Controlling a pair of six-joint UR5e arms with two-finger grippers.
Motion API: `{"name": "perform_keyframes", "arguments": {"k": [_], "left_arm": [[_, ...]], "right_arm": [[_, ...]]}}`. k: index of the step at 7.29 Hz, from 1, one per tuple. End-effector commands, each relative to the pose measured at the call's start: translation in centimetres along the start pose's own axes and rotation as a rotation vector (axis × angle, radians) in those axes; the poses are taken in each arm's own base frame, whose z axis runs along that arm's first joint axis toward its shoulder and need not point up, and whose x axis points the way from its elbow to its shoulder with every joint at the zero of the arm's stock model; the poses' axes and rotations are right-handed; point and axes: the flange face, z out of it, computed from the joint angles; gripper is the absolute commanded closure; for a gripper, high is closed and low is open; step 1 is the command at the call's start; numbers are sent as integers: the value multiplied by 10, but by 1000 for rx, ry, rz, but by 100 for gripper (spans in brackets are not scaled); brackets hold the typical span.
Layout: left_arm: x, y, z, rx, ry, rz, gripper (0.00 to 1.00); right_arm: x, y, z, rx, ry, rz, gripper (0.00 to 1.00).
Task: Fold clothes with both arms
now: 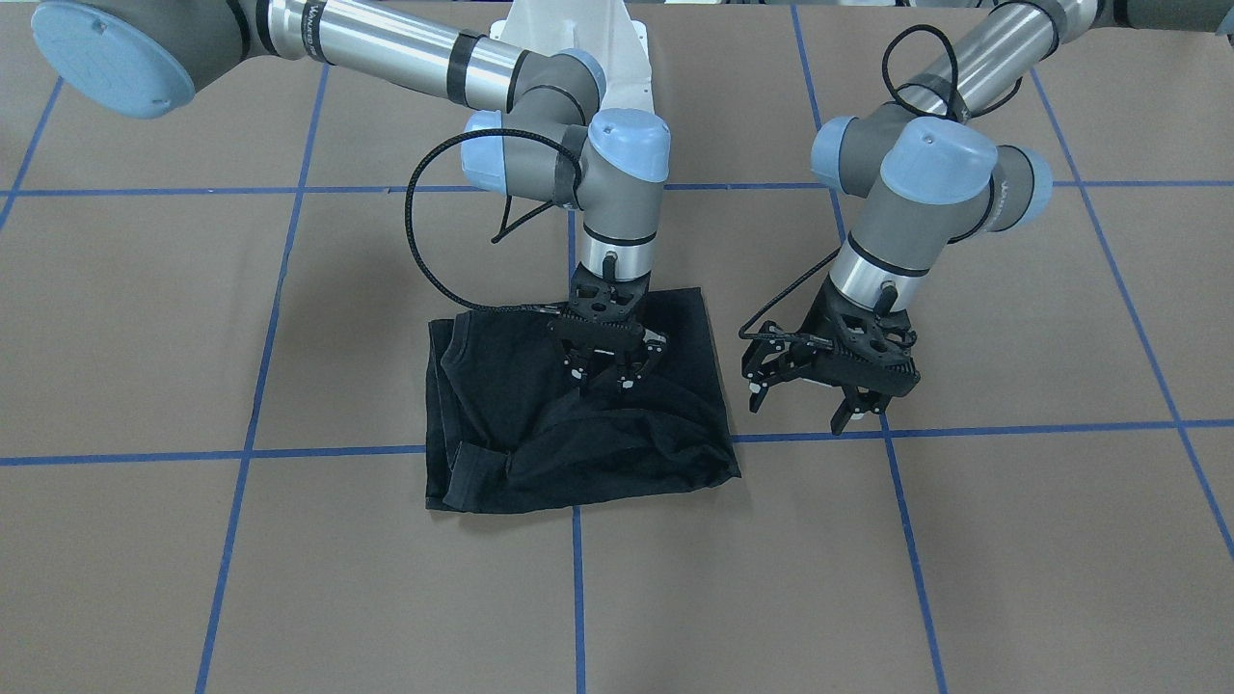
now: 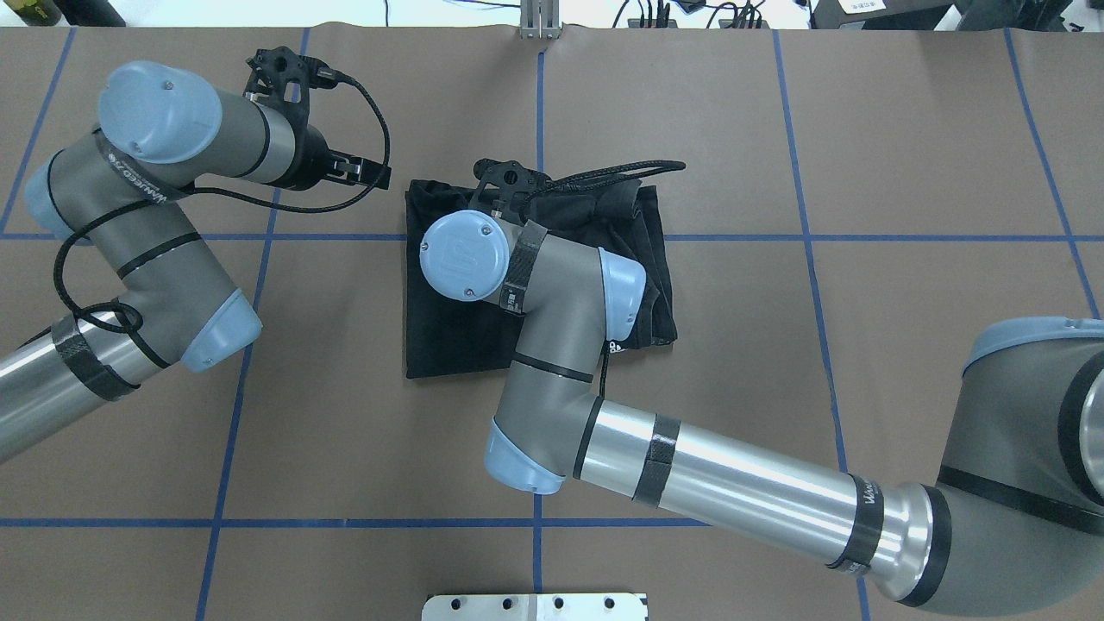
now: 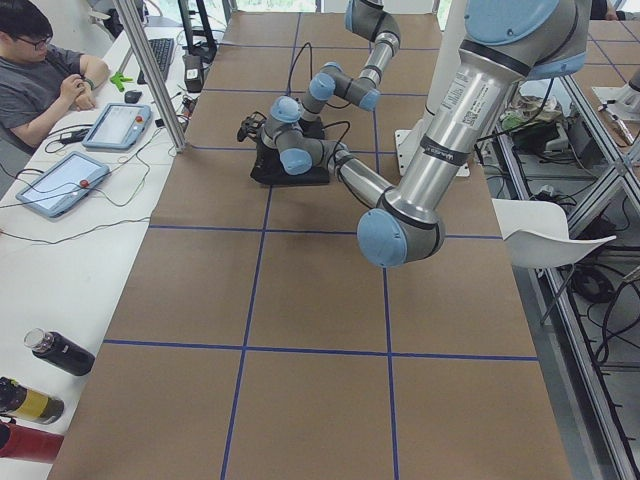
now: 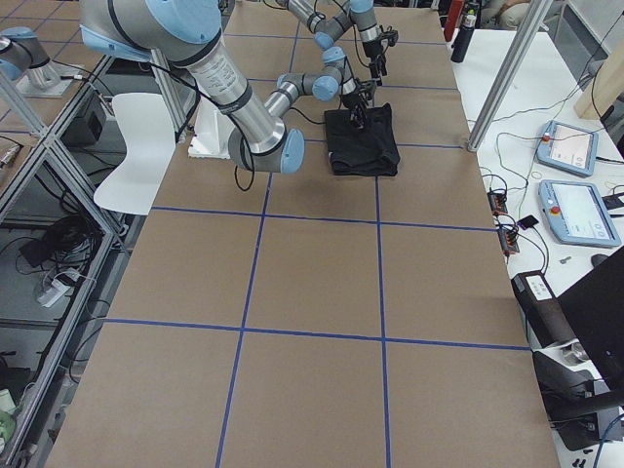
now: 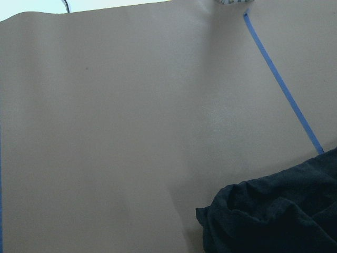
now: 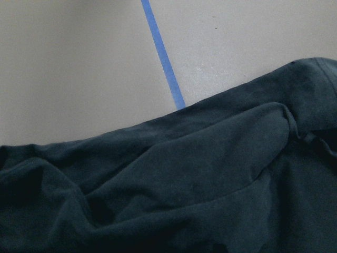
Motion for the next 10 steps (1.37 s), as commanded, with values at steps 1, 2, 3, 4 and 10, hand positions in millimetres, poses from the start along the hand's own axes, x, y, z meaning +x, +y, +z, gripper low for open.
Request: {"name": "perform_keyframes", "arguments": {"k": [1,2,3,4,10], "left_arm": [[0,-1,-2,3,1,0,0],[2,-2,-6,8,5,2,0],[0,1,-10,9,8,3,0],[0,4,-17,13,13,5,0],[-13,6,-24,15,-6,7,0]], "right_arm": [[1,-13,16,77,-25,8,74],[5,-22,34,116,-38,19,76],[9,-28,51,154,-40,27,77],[9,-48,50,188,-69,54,80],[97,-178,-44,-78,52,-103,0]]}}
